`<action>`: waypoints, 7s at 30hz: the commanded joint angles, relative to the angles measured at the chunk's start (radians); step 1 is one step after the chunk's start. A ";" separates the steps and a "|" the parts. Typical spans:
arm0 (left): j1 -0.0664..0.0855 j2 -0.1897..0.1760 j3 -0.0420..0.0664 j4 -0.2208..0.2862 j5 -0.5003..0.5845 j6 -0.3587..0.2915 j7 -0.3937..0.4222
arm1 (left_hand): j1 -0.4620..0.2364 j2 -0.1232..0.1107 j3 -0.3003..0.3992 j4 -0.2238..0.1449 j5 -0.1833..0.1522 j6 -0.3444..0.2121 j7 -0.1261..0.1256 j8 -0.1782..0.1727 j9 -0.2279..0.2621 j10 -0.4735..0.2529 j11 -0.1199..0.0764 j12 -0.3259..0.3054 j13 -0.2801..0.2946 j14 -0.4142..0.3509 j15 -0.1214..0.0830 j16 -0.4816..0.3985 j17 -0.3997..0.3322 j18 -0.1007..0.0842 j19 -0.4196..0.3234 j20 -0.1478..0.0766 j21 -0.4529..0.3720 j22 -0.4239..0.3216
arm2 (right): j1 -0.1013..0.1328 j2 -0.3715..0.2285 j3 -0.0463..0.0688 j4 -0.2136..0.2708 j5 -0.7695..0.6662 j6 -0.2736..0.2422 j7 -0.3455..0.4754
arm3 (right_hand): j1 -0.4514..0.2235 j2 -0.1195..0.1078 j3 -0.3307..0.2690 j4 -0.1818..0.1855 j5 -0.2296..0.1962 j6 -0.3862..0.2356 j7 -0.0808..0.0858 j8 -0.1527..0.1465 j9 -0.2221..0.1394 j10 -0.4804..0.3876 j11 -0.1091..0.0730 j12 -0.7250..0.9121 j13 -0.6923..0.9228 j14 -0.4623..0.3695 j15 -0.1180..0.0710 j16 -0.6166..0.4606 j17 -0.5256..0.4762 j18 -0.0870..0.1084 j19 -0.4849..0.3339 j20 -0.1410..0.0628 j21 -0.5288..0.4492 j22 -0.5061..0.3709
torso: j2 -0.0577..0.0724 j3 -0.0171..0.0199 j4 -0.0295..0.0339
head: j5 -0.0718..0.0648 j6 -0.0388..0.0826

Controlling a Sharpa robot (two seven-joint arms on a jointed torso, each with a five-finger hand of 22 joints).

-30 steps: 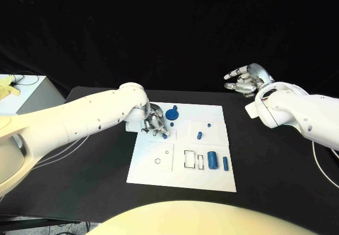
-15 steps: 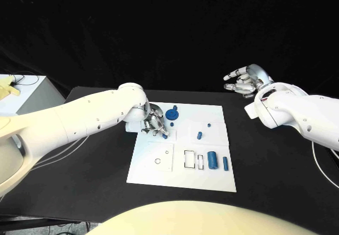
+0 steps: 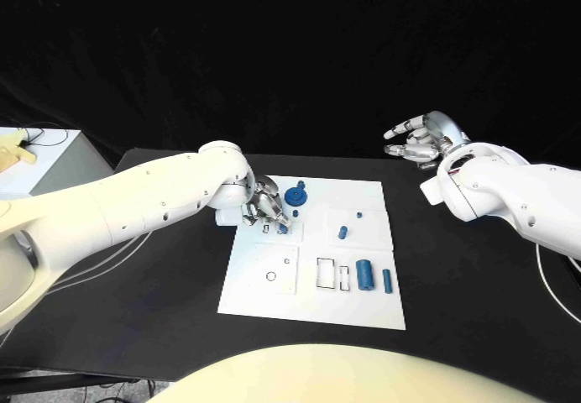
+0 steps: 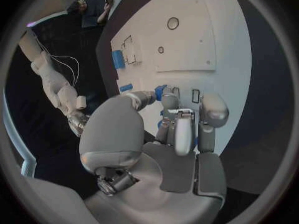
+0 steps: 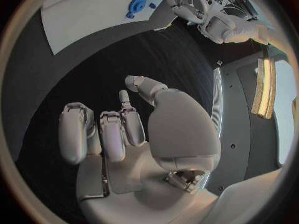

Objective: Assemble the parts on the task board

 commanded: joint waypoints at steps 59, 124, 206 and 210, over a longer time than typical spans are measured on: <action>-0.029 -0.034 0.000 0.101 -0.262 -0.127 0.019 | -0.027 -0.011 0.246 -0.259 0.076 0.037 -0.011 -0.015 0.009 0.046 -0.009 0.015 0.051 0.080 -0.012 0.009 0.188 -0.020 0.021 -0.007 0.028 0.039 | -0.010 -0.005 -0.001 0.005 -0.004 0.019 0.000 | 0.004 -0.005 -0.003 0.002 0.005 -0.008 0.002 0.005 -0.002 -0.006 0.001 -0.007 0.084 0.080 -0.003 -0.004 0.172 0.009 0.038 -0.003 0.000 0.167 | 0.002 -0.0019 0.0019 | 0.004 0.000; -0.042 -0.046 0.003 0.114 -0.252 -0.105 0.018 | -0.028 -0.013 0.250 -0.264 0.077 0.042 -0.012 -0.019 0.011 0.051 -0.010 0.016 0.058 0.080 -0.014 0.008 0.186 -0.021 0.024 -0.008 0.032 0.044 | -0.012 -0.005 -0.002 0.004 -0.005 0.028 -0.007 | 0.005 -0.006 -0.005 0.006 0.004 -0.012 0.002 0.007 -0.002 -0.007 0.001 -0.008 0.083 0.080 -0.002 -0.005 0.173 0.009 0.039 -0.003 -0.003 0.165 | 0.002 -0.0023 0.0028 | 0.004 0.000; -0.056 -0.011 0.003 0.072 -0.264 -0.071 0.013 | -0.036 -0.014 0.251 -0.266 0.077 0.049 -0.012 -0.028 0.012 0.059 -0.010 0.017 0.070 0.081 -0.013 0.010 0.191 -0.023 0.026 -0.009 0.036 0.050 | -0.015 -0.007 -0.002 0.011 -0.004 0.035 -0.008 | 0.005 -0.007 -0.007 0.009 0.004 -0.013 0.002 0.009 -0.003 -0.007 0.001 -0.008 0.082 0.081 -0.002 -0.005 0.173 0.009 0.039 -0.003 -0.004 0.164 | 0.001 -0.0006 0.0038 | -0.001 0.000; -0.056 -0.014 0.003 0.072 -0.269 -0.079 0.013 | -0.036 -0.013 0.252 -0.266 0.078 0.050 -0.012 -0.028 0.012 0.059 -0.010 0.016 0.070 0.081 -0.013 0.010 0.190 -0.023 0.027 -0.009 0.037 0.051 | -0.016 -0.007 -0.002 0.011 -0.004 0.035 -0.008 | 0.005 -0.007 -0.007 0.009 0.004 -0.013 0.002 0.009 -0.003 -0.007 0.001 -0.008 0.082 0.081 -0.002 -0.005 0.173 0.009 0.039 -0.003 -0.004 0.164 | 0.001 -0.0014 0.0030 | -0.002 0.000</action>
